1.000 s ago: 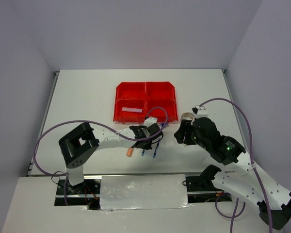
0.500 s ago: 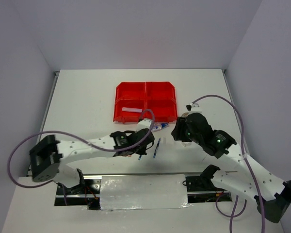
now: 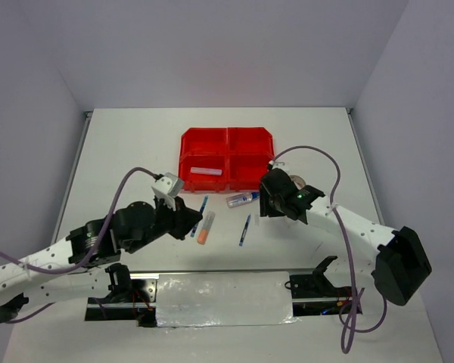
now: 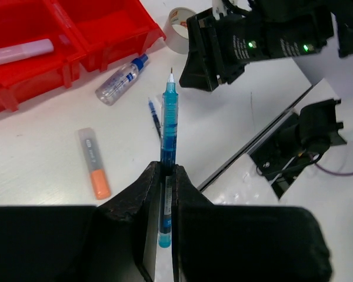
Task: Sort the stationery into containers
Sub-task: Pick up the pen cap from the center of the board.
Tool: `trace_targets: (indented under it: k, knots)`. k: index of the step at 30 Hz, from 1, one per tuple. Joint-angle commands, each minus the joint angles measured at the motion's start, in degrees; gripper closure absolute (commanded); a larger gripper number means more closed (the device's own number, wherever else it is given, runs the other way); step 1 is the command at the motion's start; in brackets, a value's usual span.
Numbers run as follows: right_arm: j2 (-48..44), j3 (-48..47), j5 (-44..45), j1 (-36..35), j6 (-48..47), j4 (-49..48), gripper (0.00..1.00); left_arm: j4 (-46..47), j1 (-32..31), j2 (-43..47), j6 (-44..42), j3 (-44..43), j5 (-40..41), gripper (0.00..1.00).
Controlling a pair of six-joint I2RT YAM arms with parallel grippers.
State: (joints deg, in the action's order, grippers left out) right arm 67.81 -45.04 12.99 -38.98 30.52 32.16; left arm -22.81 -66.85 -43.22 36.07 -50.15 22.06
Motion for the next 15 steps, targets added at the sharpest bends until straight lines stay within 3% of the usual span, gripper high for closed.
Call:
trace_targets:
  k: [1, 7, 15]
  knots:
    - [3.62, 0.56, -1.64, 1.98, -5.11, -3.42, 0.50, -5.84, -0.21, 4.53, -5.21, -0.83, -1.93, 1.00]
    - [8.12, 1.70, -4.28, 6.19, -7.93, -4.04, 0.50, -8.04, -0.21, 12.19, -7.16, 2.25, -2.38, 1.00]
    - [13.40, 1.79, -5.70, 8.04, -9.87, -4.39, 0.50, -7.95, -0.21, 12.29, -7.16, 2.60, -3.87, 1.00]
